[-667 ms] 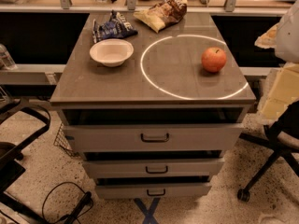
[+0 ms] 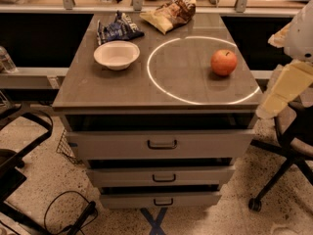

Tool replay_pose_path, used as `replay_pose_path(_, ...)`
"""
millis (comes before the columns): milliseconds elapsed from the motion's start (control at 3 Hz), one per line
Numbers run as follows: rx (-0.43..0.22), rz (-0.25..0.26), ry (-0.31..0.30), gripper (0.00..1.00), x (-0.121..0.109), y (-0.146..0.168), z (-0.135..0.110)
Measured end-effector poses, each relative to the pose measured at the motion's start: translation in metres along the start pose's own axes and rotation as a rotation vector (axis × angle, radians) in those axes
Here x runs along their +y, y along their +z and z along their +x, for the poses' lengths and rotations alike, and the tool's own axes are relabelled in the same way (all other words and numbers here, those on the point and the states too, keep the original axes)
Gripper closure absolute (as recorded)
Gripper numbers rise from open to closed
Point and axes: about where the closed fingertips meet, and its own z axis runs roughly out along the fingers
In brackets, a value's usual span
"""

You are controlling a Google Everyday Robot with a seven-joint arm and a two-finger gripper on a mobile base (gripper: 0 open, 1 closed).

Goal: Pick apple

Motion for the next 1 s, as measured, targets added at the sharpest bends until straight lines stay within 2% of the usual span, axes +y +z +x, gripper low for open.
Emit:
replay_pose_path(333, -0.146, 0.079, 0.184, 0.0, -0.048, 0.015, 0.002)
replay_pose_path(667, -0.399, 0.197, 0.324, 0.0, -0.112, 0.021, -0.001)
replay_pose_path(1000, -0.581, 0.269, 0.378, 0.0, -0.157, 0.026, -0.014)
